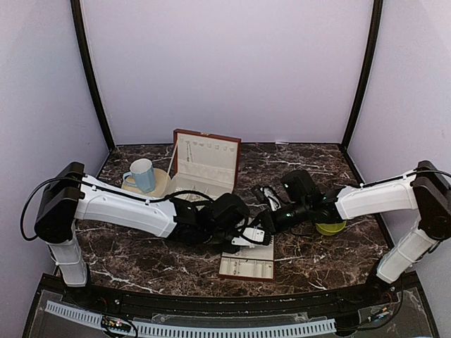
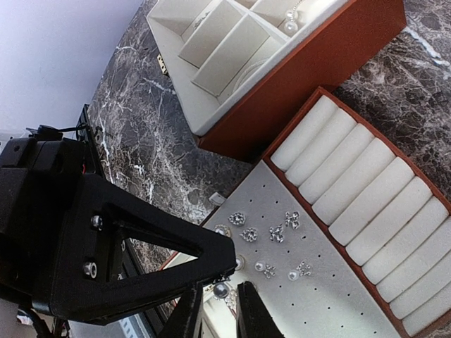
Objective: Organize the mixed jewelry
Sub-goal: Pass from the left arm to the right
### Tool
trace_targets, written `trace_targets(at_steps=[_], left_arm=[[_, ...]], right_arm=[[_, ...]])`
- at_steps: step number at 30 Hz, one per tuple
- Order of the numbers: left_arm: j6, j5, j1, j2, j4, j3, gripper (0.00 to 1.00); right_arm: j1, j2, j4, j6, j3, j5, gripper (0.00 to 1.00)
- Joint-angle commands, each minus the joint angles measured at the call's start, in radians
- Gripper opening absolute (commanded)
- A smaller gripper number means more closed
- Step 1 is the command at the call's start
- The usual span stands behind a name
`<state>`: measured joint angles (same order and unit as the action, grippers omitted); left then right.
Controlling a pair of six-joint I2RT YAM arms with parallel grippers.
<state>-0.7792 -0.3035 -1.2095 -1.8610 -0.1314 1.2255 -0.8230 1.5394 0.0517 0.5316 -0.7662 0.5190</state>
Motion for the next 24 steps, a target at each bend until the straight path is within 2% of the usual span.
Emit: trace_targets(at_steps=[1,14,24], left_arm=[[0.004,-0.002,0.0,0.028,0.019,-0.006,0.0],[0.003,0.0,-0.001,0.03,0.022,-0.011,0.0],[0.024,0.046,0.0,0.039,0.011,-0.014,0.0]], right_arm=[[-0.018,0.013,0.015,-0.016,-0.011,-0.024,0.18],[-0.02,0.039,0.019,-0.038,-0.038,-0.014,0.19],[-0.036,-0.001,0.064,-0.084,0.016,-0.007,0.2]])
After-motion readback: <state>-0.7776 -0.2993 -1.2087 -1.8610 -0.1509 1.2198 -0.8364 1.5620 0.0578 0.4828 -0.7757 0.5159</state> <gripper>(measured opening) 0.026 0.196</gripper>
